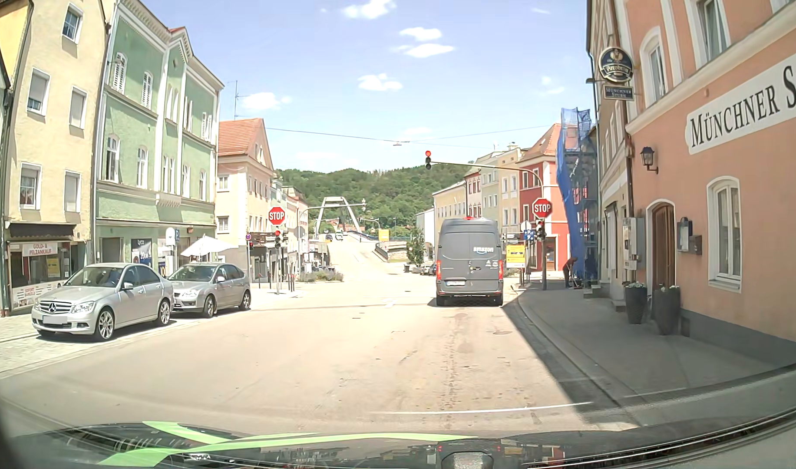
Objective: Follow the waypoints while adhering to traffic rules and regulations
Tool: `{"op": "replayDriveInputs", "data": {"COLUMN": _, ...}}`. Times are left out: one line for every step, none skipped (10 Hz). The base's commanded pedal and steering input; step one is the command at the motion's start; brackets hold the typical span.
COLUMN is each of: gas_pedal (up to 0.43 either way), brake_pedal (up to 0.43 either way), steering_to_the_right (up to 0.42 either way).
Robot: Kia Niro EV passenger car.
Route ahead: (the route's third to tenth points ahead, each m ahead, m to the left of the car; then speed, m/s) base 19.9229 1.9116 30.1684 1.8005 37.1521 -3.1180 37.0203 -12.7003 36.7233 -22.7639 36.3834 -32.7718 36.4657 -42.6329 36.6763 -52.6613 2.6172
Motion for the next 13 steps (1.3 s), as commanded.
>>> {"op": "replayDriveInputs", "data": {"gas_pedal": 0.000, "brake_pedal": 0.110, "steering_to_the_right": -0.005}}
{"op": "replayDriveInputs", "data": {"gas_pedal": 0.000, "brake_pedal": 0.104, "steering_to_the_right": -0.005}}
{"op": "replayDriveInputs", "data": {"gas_pedal": 0.000, "brake_pedal": 0.098, "steering_to_the_right": -0.005}}
{"op": "replayDriveInputs", "data": {"gas_pedal": 0.000, "brake_pedal": 0.098, "steering_to_the_right": -0.005}}
{"op": "replayDriveInputs", "data": {"gas_pedal": 0.000, "brake_pedal": 0.085, "steering_to_the_right": -0.006}}
{"op": "replayDriveInputs", "data": {"gas_pedal": 0.000, "brake_pedal": 0.073, "steering_to_the_right": -0.005}}
{"op": "replayDriveInputs", "data": {"gas_pedal": 0.000, "brake_pedal": 0.067, "steering_to_the_right": -0.005}}
{"op": "replayDriveInputs", "data": {"gas_pedal": 0.000, "brake_pedal": 0.067, "steering_to_the_right": -0.005}}
{"op": "replayDriveInputs", "data": {"gas_pedal": 0.000, "brake_pedal": 0.061, "steering_to_the_right": -0.005}}
{"op": "replayDriveInputs", "data": {"gas_pedal": 0.000, "brake_pedal": 0.061, "steering_to_the_right": -0.005}}
{"op": "replayDriveInputs", "data": {"gas_pedal": 0.000, "brake_pedal": 0.055, "steering_to_the_right": -0.005}}
{"op": "replayDriveInputs", "data": {"gas_pedal": 0.000, "brake_pedal": 0.055, "steering_to_the_right": -0.004}}
{"op": "replayDriveInputs", "data": {"gas_pedal": 0.000, "brake_pedal": 0.049, "steering_to_the_right": -0.004}}
